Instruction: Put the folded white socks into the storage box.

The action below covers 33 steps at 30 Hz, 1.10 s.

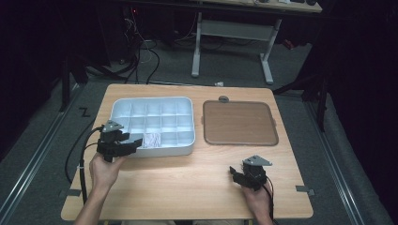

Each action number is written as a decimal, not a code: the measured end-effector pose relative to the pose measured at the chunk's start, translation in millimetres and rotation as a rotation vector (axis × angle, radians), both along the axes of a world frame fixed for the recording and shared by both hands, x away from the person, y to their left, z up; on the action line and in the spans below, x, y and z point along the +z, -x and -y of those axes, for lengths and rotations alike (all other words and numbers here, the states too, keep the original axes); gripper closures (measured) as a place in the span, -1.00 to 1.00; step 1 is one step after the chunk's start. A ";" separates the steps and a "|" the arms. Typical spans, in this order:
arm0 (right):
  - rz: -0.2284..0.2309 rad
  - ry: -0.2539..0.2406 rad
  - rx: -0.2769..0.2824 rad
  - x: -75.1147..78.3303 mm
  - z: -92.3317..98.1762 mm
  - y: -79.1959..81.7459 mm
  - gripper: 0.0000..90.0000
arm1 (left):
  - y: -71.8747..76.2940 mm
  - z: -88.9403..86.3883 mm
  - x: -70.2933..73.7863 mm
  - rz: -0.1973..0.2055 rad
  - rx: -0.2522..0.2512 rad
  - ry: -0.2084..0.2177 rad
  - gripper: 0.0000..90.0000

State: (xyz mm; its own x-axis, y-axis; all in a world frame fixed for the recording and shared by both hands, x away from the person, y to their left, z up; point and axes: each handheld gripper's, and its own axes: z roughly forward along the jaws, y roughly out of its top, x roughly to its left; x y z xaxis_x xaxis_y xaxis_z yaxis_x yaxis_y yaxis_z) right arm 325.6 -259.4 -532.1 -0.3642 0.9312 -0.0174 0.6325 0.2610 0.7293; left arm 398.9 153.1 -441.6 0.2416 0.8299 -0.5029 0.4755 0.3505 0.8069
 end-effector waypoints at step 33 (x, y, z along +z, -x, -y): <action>0.000 0.003 0.002 0.0 -0.3 0.3 -0.15 | 37.7 -15.0 -12.4 0.039 -0.015 0.078 -0.11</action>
State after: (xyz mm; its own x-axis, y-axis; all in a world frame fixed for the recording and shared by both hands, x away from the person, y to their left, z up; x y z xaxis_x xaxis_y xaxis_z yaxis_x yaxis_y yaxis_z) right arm 325.3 -259.1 -532.0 -0.3658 0.9305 -0.0204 0.6317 0.2643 0.7288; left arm 361.3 168.0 -454.0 0.2740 0.7847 -0.5561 0.4497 0.4065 0.7953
